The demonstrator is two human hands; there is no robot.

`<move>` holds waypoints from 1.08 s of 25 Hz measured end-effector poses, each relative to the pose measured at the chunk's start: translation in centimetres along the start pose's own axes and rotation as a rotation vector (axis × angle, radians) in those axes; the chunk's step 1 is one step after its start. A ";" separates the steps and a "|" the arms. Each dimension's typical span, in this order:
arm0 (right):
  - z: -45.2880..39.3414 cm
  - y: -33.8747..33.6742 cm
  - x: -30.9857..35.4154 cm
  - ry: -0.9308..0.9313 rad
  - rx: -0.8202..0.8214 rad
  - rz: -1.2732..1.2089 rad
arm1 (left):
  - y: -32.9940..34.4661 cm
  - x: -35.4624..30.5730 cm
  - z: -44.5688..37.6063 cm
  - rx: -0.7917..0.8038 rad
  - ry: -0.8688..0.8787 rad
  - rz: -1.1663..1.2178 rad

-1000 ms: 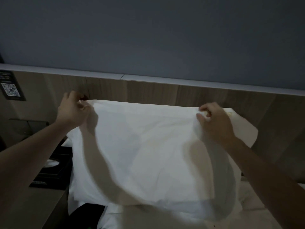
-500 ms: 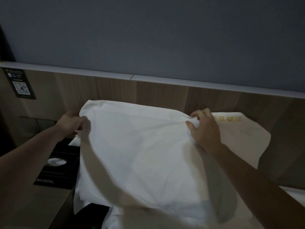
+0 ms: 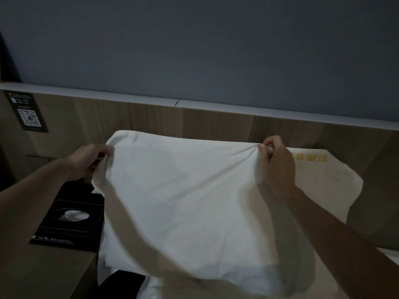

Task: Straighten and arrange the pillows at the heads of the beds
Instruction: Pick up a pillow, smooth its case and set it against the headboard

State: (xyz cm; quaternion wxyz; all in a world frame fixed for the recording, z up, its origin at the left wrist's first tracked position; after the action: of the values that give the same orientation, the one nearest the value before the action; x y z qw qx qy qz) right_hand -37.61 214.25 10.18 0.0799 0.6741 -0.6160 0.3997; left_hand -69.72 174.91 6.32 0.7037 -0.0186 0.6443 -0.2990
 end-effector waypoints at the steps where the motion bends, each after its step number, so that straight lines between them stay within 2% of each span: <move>1: 0.1 -0.2 0.1 0.003 -0.007 -0.013 | -0.2 0.3 -0.3 -0.007 -0.018 -0.006; 5: 0.2 -0.3 0.6 -0.009 -0.016 -0.028 | 0.0 0.4 -0.1 0.120 -0.122 -0.022; 9: 0.2 -0.5 0.5 -0.012 -0.012 -0.035 | -0.3 0.0 0.1 0.166 -0.108 -0.068; 11: 0.3 -0.6 0.5 -0.012 -0.012 -0.041 | -1.1 -0.4 -0.4 0.060 -0.073 -0.203; 14: -0.2 -0.7 0.4 -0.024 -0.007 -0.032 | -2.8 -3.2 -0.8 -0.262 0.157 -0.676; 15: -0.6 -0.8 0.3 -0.023 -0.014 -0.038 | -3.2 -4.3 -0.6 -0.364 0.230 -0.762; 17: -1.1 -0.9 0.0 -0.006 -0.057 -0.070 | -3.5 -6.1 0.0 -0.519 0.330 -0.760; 19: -1.1 -0.8 -0.3 0.015 -0.090 -0.076 | -3.0 -6.7 0.0 -0.611 0.347 -0.753; 23: -0.8 -0.4 -0.6 -0.040 -0.045 -0.013 | -2.1 -5.8 -0.2 -0.643 0.237 -0.710; 27: -0.2 -1.5 -1.9 -0.036 -0.037 -0.046 | -1.4 -5.8 1.4 -0.661 0.234 -0.652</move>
State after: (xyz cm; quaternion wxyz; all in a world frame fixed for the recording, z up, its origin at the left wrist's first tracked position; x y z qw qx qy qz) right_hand -36.24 216.20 9.64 0.0903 0.6936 -0.6091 0.3739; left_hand -68.96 175.86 12.32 0.4522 -0.4089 0.7403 -0.2832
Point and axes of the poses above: each hand's wrist, its own z-axis away from the middle knuckle, its own y-axis out of the palm, x = y × z, the point moved 5 cm from there along -z, towards the middle knuckle, and after that the axes turned 9 degrees about -z, right-handed, at the moved point
